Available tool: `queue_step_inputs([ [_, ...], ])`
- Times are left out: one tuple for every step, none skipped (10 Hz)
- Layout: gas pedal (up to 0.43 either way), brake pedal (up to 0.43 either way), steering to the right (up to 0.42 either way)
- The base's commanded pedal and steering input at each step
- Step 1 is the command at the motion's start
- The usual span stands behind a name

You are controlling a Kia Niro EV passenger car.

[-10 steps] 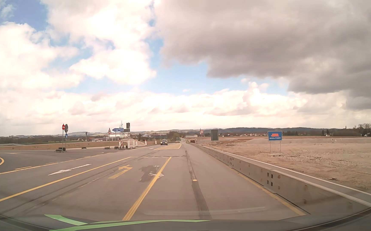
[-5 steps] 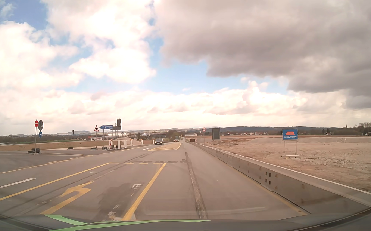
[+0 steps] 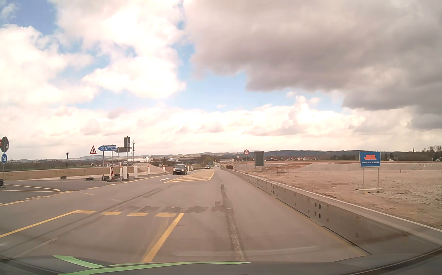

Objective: Follow the waypoints while adhering to traffic rules and regulations

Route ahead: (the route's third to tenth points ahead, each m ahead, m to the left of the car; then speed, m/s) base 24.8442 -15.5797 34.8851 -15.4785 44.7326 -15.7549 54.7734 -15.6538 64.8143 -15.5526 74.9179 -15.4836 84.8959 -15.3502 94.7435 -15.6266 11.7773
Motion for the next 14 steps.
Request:
queue_step_inputs([
  [0.079,0.0,0.0],
  [0.079,0.0,0.0],
  [0.079,0.0,0.0],
  [0.079,0.0,0.0],
  [0.079,0.0,0.0],
  [0.079,0.0,0.0],
  [0.079,0.0,0.0],
  [0.079,0.0,0.0],
  [0.079,0.0,0.0],
  [0.079,0.0,0.0],
  [0.079,0.0,0.0],
  [0.079,0.0,0.0],
  [0.079,0.0,0.0],
  [0.079,0.0,0.0],
])
